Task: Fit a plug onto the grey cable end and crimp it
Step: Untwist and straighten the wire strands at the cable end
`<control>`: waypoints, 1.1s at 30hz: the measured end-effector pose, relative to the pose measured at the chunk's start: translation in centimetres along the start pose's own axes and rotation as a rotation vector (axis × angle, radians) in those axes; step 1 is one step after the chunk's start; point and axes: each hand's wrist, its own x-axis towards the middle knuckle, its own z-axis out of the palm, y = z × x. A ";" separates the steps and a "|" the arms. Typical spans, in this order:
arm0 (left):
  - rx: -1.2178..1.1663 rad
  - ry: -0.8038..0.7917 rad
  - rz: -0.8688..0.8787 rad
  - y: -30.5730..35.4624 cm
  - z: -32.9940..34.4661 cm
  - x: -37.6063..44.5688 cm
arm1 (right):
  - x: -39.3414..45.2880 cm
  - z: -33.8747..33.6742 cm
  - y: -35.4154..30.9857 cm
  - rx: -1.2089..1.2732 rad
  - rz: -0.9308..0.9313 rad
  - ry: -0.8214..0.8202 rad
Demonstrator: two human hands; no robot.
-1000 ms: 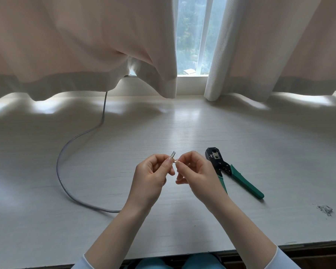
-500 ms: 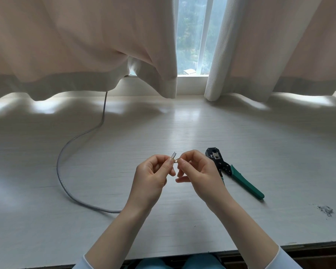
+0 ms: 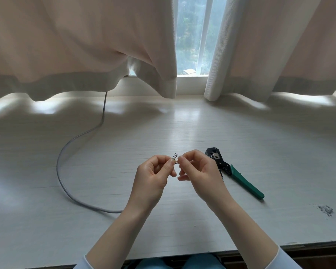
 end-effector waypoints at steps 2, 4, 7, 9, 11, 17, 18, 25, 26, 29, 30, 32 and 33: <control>-0.029 -0.001 -0.018 0.1 0.0 0.0 | -0.1 -0.1 0.1 -0.002 -0.016 -0.014; -0.063 -0.011 -0.035 0.2 0.1 0.0 | -0.1 -0.1 0.2 0.002 -0.031 -0.022; -0.077 -0.016 -0.048 0.3 0.0 0.0 | -0.2 -0.1 0.2 0.008 -0.055 -0.024; -0.078 -0.016 -0.052 0.3 0.0 0.0 | -0.2 0.0 0.3 0.018 -0.061 -0.024; -0.082 -0.018 -0.054 0.4 0.0 0.0 | -0.2 -0.1 0.3 0.034 -0.058 -0.021; -0.100 -0.021 -0.072 0.4 -0.1 0.0 | -0.2 0.0 0.3 0.079 -0.016 -0.014; -0.101 -0.022 -0.073 0.5 -0.1 0.0 | -0.2 0.0 0.3 0.084 -0.004 -0.015; -0.070 -0.042 -0.047 0.5 -0.1 -0.1 | 0.6 -0.7 -0.5 0.053 0.069 -0.094; -0.060 -0.047 -0.043 0.4 -0.1 -0.1 | 0.8 -1.0 -0.8 0.030 0.064 -0.116; -0.041 -0.058 -0.039 0.3 -0.2 -0.2 | 1.4 -2.0 -1.6 -0.178 -0.028 -0.189; -0.038 -0.061 -0.040 0.3 -0.2 -0.2 | 1.6 -2.3 -1.9 -0.271 -0.074 -0.212; -0.032 -0.070 -0.041 0.3 -0.2 -0.2 | 1.8 -2.7 -2.5 -0.418 -0.164 -0.252; -0.030 -0.072 -0.043 0.3 -0.2 -0.2 | 1.9 -2.9 -2.7 -0.465 -0.199 -0.274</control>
